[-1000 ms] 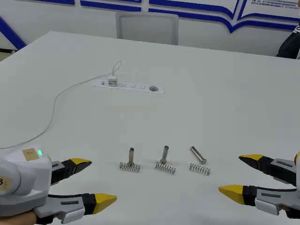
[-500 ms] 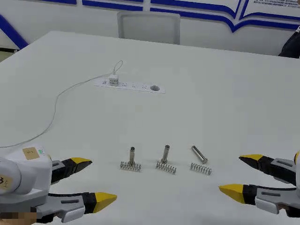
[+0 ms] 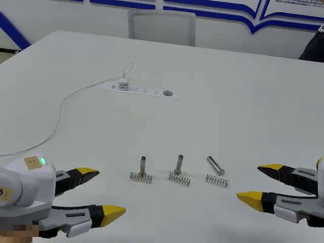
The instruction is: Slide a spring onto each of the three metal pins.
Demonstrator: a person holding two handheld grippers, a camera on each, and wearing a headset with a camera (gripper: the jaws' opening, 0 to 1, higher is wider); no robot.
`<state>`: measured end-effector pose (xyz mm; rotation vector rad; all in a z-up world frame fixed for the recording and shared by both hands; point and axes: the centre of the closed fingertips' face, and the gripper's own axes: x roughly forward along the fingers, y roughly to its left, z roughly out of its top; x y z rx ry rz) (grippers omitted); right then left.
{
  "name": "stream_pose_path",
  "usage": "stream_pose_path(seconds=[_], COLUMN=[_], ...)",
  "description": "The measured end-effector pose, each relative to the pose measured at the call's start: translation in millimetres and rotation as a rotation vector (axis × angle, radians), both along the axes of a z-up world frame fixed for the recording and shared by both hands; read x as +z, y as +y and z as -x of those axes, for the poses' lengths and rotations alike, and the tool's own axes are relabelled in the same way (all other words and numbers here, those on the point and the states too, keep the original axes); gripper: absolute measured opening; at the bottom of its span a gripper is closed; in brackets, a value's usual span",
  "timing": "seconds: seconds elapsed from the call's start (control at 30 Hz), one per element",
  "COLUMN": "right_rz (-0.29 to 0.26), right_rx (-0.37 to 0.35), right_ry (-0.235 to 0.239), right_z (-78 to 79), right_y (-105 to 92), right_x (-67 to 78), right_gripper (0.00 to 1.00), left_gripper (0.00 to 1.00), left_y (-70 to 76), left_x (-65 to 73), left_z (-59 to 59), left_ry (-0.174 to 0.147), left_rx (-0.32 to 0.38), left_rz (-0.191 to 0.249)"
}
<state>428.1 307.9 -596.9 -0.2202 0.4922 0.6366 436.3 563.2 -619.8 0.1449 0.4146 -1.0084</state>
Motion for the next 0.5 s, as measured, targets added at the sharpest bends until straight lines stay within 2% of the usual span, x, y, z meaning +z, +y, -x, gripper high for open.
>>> stream_pose_path(seconds=[0.5], right_rz=[0.047], right_rx=[-0.036], right_ry=[0.041], right_z=[-35.1], right_y=[-1.9], right_x=[4.1], right_gripper=[0.44], left_gripper=[0.64], left_y=[-1.1], left_x=[-1.2], left_z=[0.1], left_ry=[0.002], left_rx=[-0.008], left_rz=[0.002])
